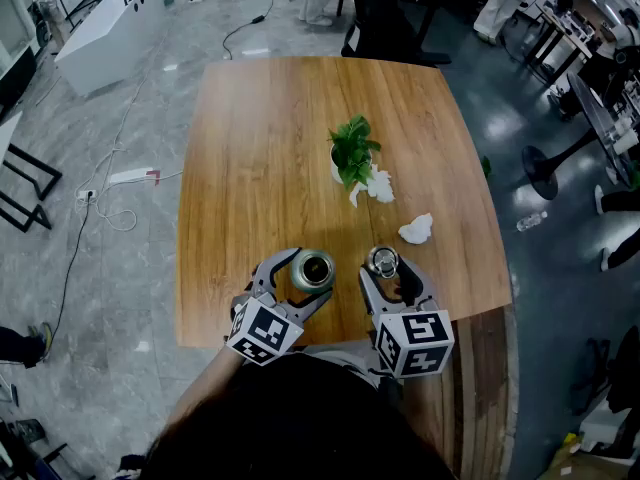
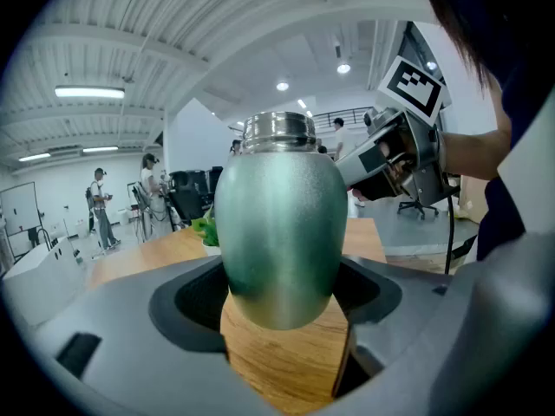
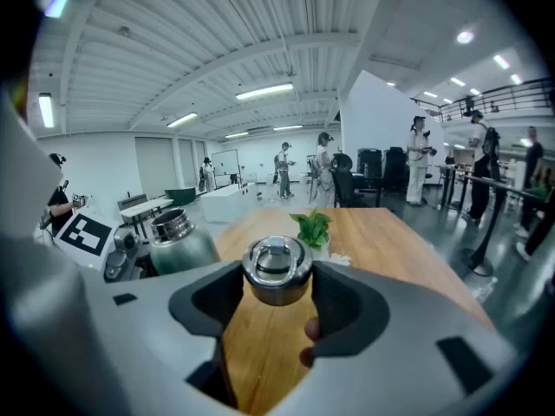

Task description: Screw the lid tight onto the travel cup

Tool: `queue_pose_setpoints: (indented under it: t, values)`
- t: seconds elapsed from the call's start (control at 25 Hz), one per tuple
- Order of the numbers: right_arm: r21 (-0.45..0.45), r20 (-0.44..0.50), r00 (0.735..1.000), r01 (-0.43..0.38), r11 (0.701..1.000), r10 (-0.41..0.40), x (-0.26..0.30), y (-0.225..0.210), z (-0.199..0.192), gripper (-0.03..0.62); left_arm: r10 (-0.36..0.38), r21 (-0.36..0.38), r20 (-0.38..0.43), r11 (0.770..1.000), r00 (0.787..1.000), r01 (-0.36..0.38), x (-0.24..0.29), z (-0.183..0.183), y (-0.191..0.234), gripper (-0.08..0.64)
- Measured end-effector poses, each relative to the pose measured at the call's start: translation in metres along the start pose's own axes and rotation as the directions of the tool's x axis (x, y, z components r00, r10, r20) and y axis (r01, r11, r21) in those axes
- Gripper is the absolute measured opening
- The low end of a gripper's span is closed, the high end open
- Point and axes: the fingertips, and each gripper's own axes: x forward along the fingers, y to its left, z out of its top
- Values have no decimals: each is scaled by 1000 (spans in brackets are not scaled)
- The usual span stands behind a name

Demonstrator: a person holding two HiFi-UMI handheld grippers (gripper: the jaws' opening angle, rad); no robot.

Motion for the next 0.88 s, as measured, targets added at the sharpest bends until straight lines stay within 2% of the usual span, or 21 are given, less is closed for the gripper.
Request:
queue_pose_setpoints:
  t: [0.32, 0.44, 0.64, 0.76, 0.88]
  values:
    - [0, -6, 1000, -2, 1000, 2, 4, 4, 1, 258, -8, -6, -10, 1000, 1000, 8, -1, -3, 4, 380]
    - [12, 20, 999, -27, 1000, 27, 6, 6, 6, 259, -7, -8, -11, 1000, 1000, 7, -1, -3, 7, 380]
    - [48, 118, 982, -151, 987, 144, 1, 15, 24, 259, -25, 0, -17, 1000, 1000, 25, 1, -3, 9, 380]
    - [14, 166, 963, -217, 976, 212, -4, 20, 40, 259, -66, 11, -29, 998, 997, 67, 4, -1, 7, 380]
    - [-50, 210, 929, -300, 953, 303, -13, 32, 58, 259, -128, 22, -53, 991, 990, 129, 7, 1, 0, 380]
